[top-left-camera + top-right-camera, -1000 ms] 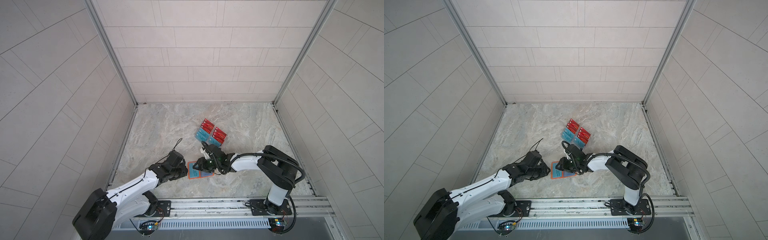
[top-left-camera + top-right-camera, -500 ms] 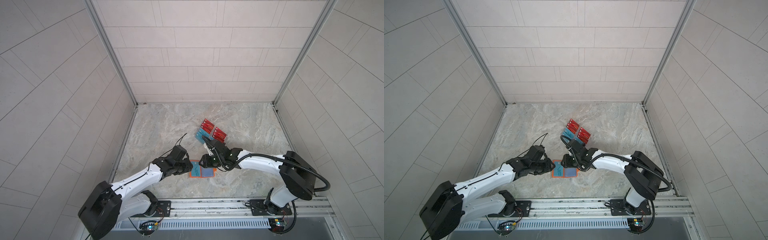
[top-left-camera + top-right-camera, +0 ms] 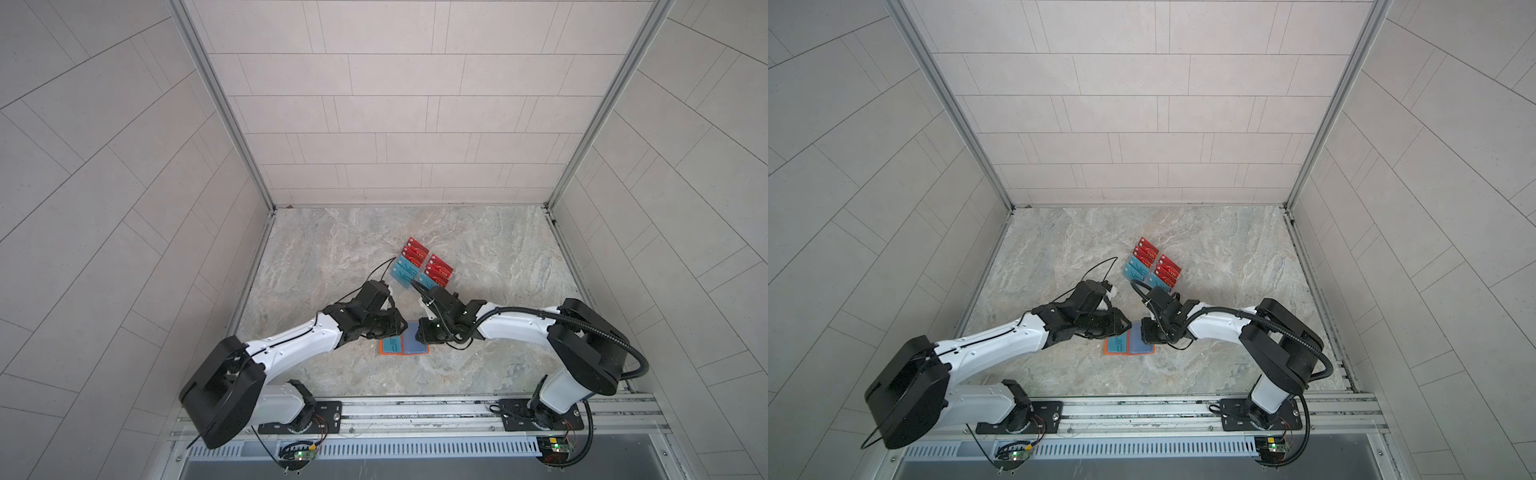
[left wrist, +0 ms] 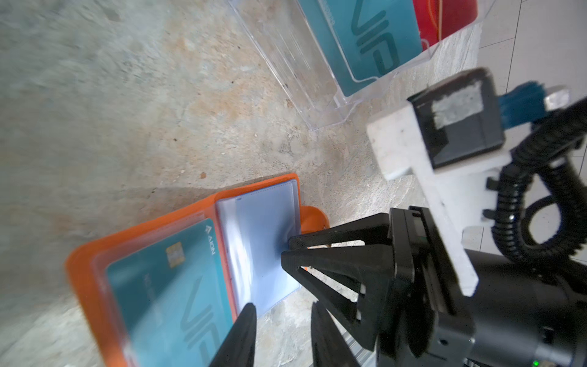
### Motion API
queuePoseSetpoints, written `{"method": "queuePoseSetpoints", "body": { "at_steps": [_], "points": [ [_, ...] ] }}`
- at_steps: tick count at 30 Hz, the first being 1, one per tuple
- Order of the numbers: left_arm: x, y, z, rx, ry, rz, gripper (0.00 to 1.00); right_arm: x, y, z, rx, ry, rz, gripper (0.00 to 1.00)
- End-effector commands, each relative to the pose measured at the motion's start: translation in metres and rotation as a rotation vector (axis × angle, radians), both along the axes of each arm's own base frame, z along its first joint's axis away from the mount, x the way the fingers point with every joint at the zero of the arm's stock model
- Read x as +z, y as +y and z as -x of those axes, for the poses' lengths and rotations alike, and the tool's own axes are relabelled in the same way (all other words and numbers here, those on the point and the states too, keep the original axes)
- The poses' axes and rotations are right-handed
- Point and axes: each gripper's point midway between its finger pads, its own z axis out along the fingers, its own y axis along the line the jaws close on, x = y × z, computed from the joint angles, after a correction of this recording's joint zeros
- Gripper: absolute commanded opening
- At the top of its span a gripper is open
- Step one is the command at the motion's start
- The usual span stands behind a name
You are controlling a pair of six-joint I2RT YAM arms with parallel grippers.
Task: Put the credit cards into the card holder
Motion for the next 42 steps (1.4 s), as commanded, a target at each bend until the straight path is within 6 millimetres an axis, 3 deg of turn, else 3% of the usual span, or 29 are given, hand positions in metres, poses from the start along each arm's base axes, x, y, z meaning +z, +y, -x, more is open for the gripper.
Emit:
{"method": "queuePoseSetpoints", "body": {
  "at_steps": [1, 7, 12, 21, 42],
  "points": [
    [-0.001, -0.015, -0.004, -0.018, -0.003, 0.069, 0.34, -0.009, -0.009, 0.001, 0.001, 0.004, 0.037, 0.17],
    [-0.022, -0.022, -0.005, -0.012, 0.037, 0.093, 0.35, -0.016, -0.016, 0.005, -0.004, 0.013, 0.06, 0.15],
    [-0.036, -0.015, -0.003, 0.003, 0.047, 0.05, 0.42, -0.018, -0.021, 0.005, -0.005, 0.007, 0.083, 0.15],
    [-0.057, -0.012, 0.005, 0.013, 0.097, 0.049, 0.43, -0.021, -0.021, 0.005, -0.007, 0.012, 0.09, 0.15],
    [-0.06, -0.01, 0.021, 0.043, 0.14, 0.15, 0.43, -0.023, -0.022, 0.004, -0.016, 0.016, 0.102, 0.15]
  ]
}}
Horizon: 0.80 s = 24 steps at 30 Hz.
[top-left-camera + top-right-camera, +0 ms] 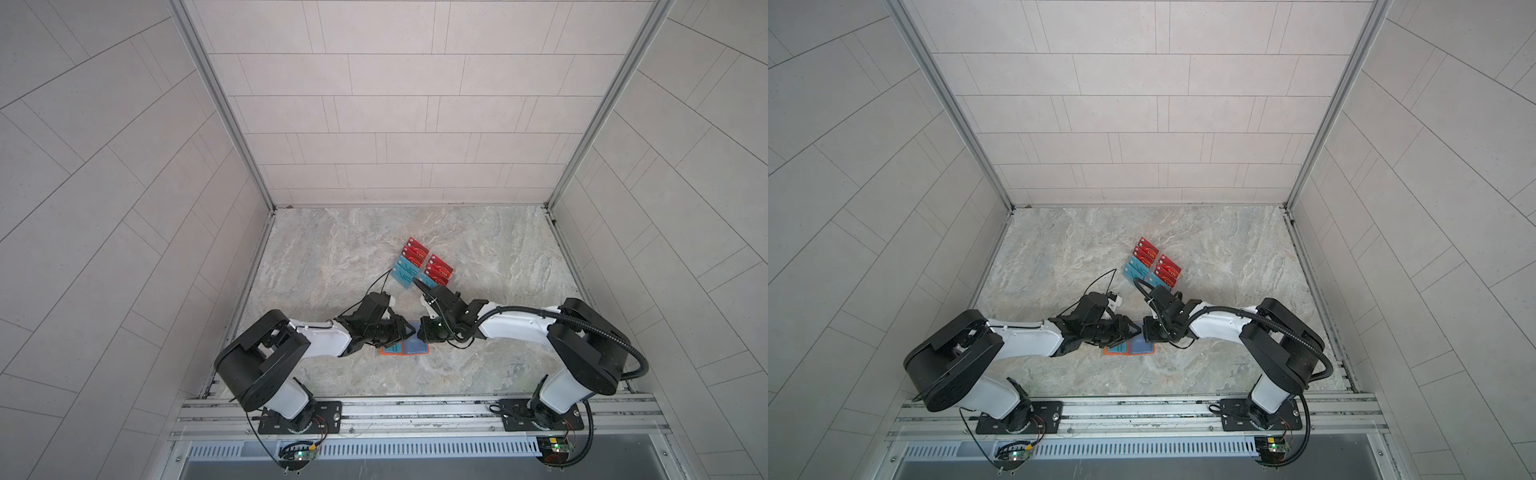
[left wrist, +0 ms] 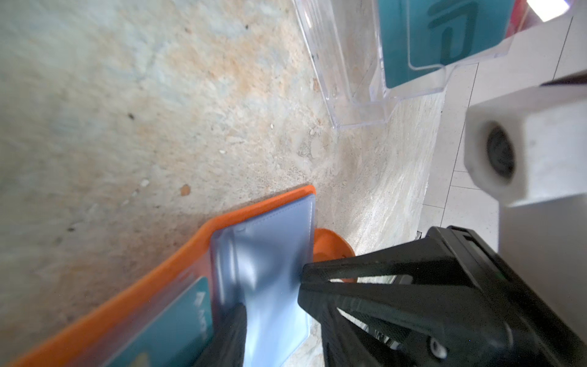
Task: Put the credit cards into the card holder
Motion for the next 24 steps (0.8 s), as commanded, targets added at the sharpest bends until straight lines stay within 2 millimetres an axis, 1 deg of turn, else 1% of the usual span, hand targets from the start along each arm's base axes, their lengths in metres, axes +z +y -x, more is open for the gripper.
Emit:
{"method": "queuePoseSetpoints", "body": {
  "at_steps": [1, 18, 24],
  "points": [
    [-0.013, 0.008, 0.015, -0.005, 0.063, -0.018, 0.43, -0.021, -0.019, 0.008, -0.02, 0.035, 0.099, 0.15],
    [-0.015, 0.004, 0.027, 0.026, 0.089, 0.052, 0.43, -0.025, -0.02, 0.009, -0.018, 0.042, 0.112, 0.15],
    [-0.017, 0.01, 0.032, 0.041, 0.096, 0.044, 0.43, -0.023, -0.021, 0.008, -0.019, 0.036, 0.111, 0.15]
  ]
}}
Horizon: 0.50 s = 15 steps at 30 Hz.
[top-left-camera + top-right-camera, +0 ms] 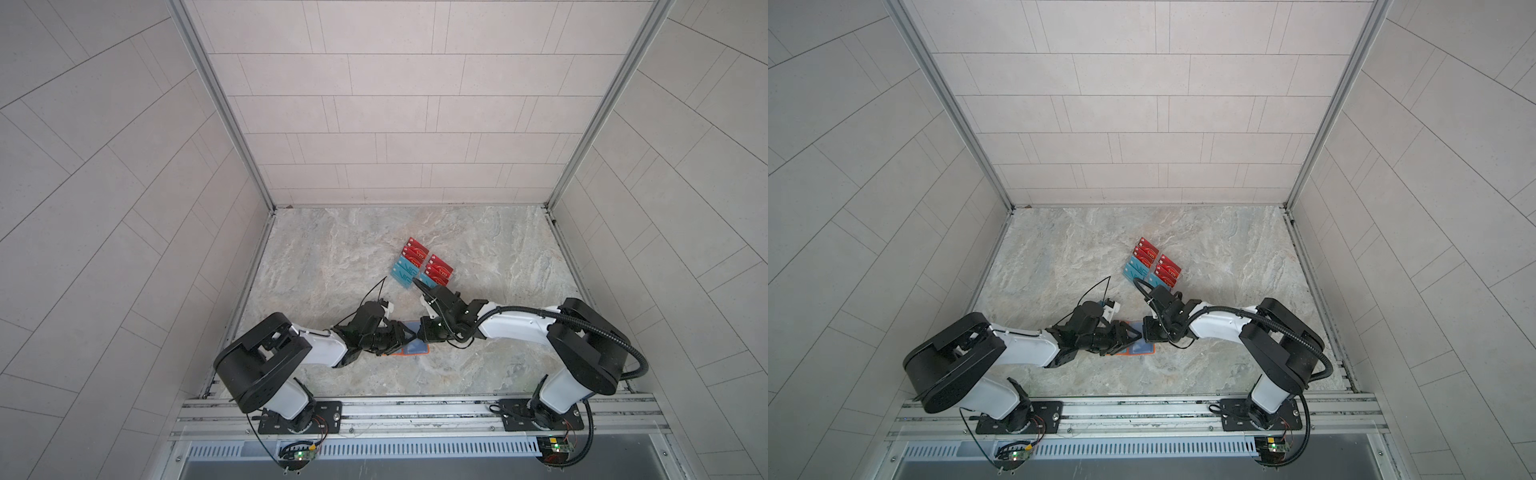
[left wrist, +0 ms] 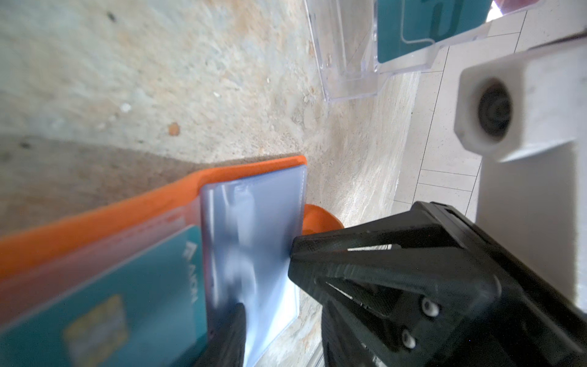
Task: Put the credit cards into the card holder
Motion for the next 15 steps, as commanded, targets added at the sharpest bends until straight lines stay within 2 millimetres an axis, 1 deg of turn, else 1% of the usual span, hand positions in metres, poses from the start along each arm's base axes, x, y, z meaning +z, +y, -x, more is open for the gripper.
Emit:
{"method": "queuePoseSetpoints", "body": {
  "at_steps": [1, 7, 9, 15],
  "points": [
    [-0.019, 0.013, 0.015, 0.007, 0.062, -0.061, 0.43, -0.023, -0.02, 0.009, -0.02, 0.038, 0.109, 0.15],
    [-0.016, 0.01, 0.012, 0.006, 0.051, -0.048, 0.43, -0.023, -0.019, 0.009, -0.015, 0.037, 0.109, 0.15],
    [-0.012, 0.007, 0.008, 0.013, 0.042, -0.029, 0.43, -0.022, -0.019, 0.008, -0.014, 0.036, 0.111, 0.15],
    [-0.005, 0.007, -0.012, 0.04, 0.017, -0.003, 0.44, -0.019, -0.019, 0.007, -0.017, 0.03, 0.107, 0.15]
  ]
}}
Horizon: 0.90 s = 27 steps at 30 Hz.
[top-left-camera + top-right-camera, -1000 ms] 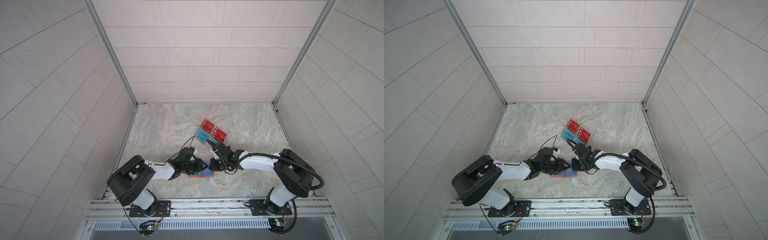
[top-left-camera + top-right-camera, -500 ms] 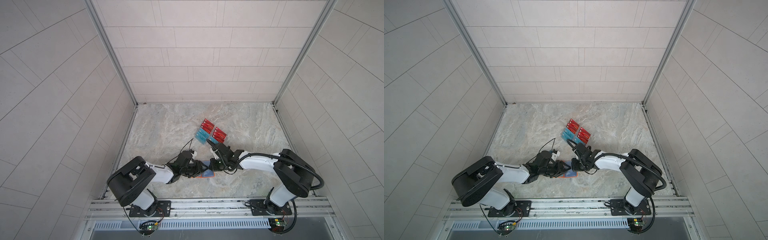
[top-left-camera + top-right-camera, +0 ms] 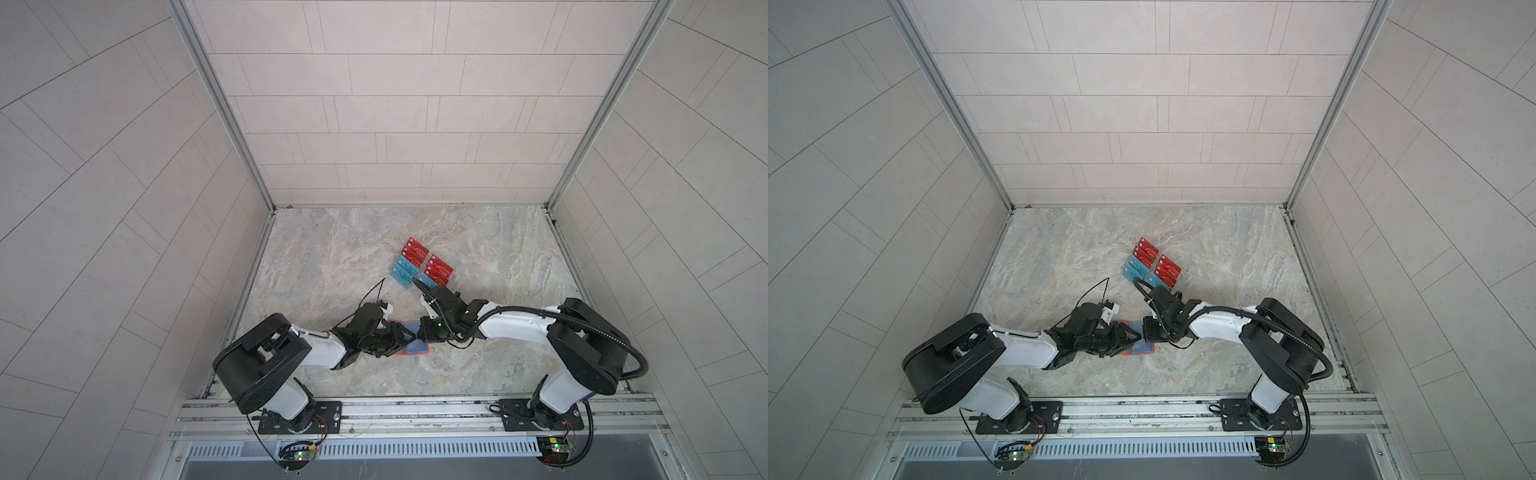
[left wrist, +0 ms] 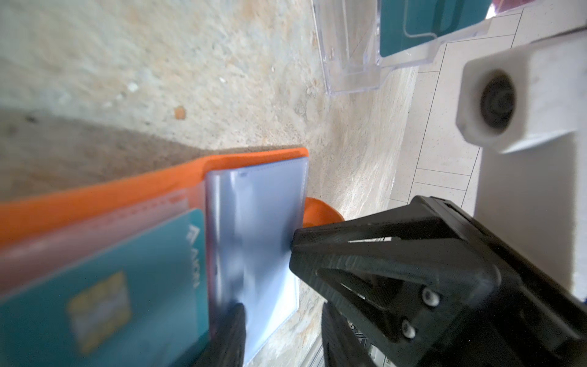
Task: Put the credit cards into the card holder
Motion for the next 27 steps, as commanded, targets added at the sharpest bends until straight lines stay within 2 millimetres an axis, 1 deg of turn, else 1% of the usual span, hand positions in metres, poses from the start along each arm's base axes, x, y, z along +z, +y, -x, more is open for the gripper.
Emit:
{"method": "queuePoseSetpoints", "body": {
  "at_steps": [1, 3, 8, 13, 17, 20, 24, 26, 27],
  "points": [
    [-0.004, 0.005, -0.011, 0.023, 0.008, -0.013, 0.44, -0.019, -0.019, 0.007, -0.017, 0.029, 0.103, 0.15],
    [-0.003, 0.004, -0.016, 0.02, 0.004, -0.005, 0.44, -0.016, -0.019, 0.006, -0.02, 0.018, 0.097, 0.15],
    [-0.004, -0.002, -0.02, 0.003, 0.004, 0.004, 0.44, -0.01, -0.02, 0.005, -0.027, 0.001, 0.088, 0.15],
    [-0.008, -0.006, -0.021, -0.002, 0.015, 0.029, 0.43, -0.006, -0.019, 0.002, -0.035, -0.011, 0.081, 0.15],
    [-0.01, -0.008, -0.02, -0.004, 0.025, 0.051, 0.4, 0.003, -0.019, -0.003, -0.061, -0.049, 0.056, 0.15],
    [-0.012, -0.007, -0.018, -0.005, 0.027, 0.052, 0.37, 0.005, -0.018, -0.005, -0.058, -0.052, 0.056, 0.15],
    [-0.01, -0.005, -0.017, -0.005, 0.023, 0.043, 0.31, 0.007, -0.023, -0.006, -0.087, -0.069, 0.051, 0.15],
    [-0.01, -0.004, -0.018, -0.004, 0.019, 0.031, 0.25, 0.011, -0.024, -0.007, -0.091, -0.075, 0.046, 0.15],
    [-0.01, -0.004, -0.018, -0.004, 0.016, 0.028, 0.2, 0.012, -0.024, -0.007, -0.09, -0.077, 0.043, 0.15]
  ]
}}
